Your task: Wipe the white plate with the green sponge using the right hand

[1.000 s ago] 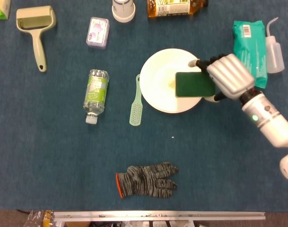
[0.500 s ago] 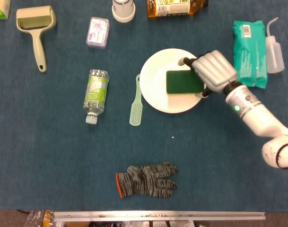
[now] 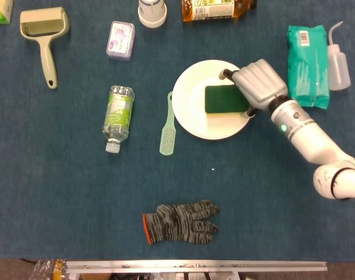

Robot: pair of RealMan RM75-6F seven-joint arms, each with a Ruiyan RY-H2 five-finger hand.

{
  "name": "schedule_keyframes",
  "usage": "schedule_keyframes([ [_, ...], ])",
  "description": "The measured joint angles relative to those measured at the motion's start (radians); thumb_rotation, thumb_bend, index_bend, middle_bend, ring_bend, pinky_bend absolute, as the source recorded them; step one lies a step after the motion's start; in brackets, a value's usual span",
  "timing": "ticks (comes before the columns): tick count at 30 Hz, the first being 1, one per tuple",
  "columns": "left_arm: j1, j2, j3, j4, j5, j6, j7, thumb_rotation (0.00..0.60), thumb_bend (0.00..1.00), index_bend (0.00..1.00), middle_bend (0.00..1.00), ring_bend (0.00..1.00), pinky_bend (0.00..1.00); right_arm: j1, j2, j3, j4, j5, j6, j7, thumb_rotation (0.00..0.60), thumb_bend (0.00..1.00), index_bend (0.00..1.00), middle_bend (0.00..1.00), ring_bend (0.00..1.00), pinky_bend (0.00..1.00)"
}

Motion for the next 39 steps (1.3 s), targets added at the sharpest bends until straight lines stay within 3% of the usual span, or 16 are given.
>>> schedule_keyframes([
  [13, 0.007, -0.007, -0.001, 0.025, -0.003, 0.000, -0.027, 0.600, 0.20, 0.16, 0.02, 0.03, 0.27, 0.094, -0.032, -0.040, 0.039, 0.195, 0.012, -0.112, 0.600, 0.04, 0.28, 0.56, 0.48, 0.46],
  [26, 0.014, -0.012, -0.003, 0.050, -0.007, -0.002, -0.053, 0.600, 0.20, 0.16, 0.03, 0.03, 0.27, 0.136, -0.066, -0.075, 0.103, 0.253, 0.000, -0.116, 0.600, 0.05, 0.28, 0.56, 0.48, 0.46],
  [39, 0.009, -0.021, -0.002, 0.054, 0.002, -0.003, -0.050, 0.600, 0.20, 0.16, 0.03, 0.03, 0.27, 0.125, 0.009, -0.107, 0.017, 0.281, 0.074, -0.139, 0.600, 0.05, 0.28, 0.56, 0.48, 0.46],
])
